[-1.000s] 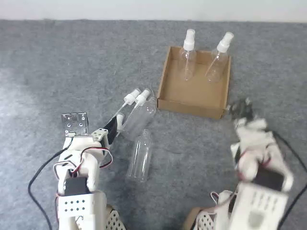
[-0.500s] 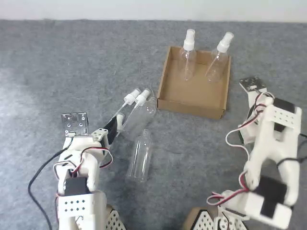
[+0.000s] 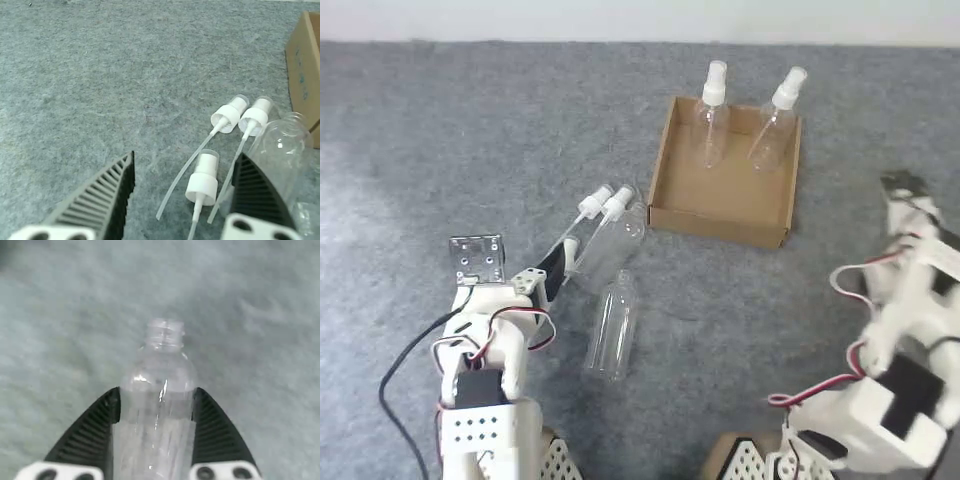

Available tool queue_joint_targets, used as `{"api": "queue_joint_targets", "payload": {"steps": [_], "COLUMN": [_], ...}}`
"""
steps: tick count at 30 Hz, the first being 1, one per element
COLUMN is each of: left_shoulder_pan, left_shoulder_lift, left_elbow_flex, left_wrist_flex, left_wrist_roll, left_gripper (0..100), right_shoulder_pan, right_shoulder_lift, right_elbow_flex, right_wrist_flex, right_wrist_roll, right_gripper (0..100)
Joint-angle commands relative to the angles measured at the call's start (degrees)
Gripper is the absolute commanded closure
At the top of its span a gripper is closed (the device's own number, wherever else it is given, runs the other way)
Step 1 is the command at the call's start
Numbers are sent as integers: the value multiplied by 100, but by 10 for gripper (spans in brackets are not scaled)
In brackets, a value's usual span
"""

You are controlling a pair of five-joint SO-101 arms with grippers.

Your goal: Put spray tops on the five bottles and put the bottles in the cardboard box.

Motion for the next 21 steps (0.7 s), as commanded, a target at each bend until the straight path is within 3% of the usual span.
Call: {"api": "queue_joint_targets", "payload": {"steps": [1,6,13,21], "left_shoulder_pan": [26,35,9,9], "left_shoulder_lift": [35,35,35,35], "left_elbow_flex": [-40,-40,-40,-40], "left_wrist_flex": [26,26,26,26], "left_wrist_roll": [-53,-53,-53,-53], "left_gripper": [702,702,702,702], "right_shoulder_pan": [998,1288,971,646], "right_shoulder_lift": [92,101,40,101], "right_elbow_flex": [-229,-264,-273,-633], "right_wrist_flex": [-66,-40,110,119], "right_wrist_roll": [624,809,695,255], "right_gripper": [966,947,740,756]}}
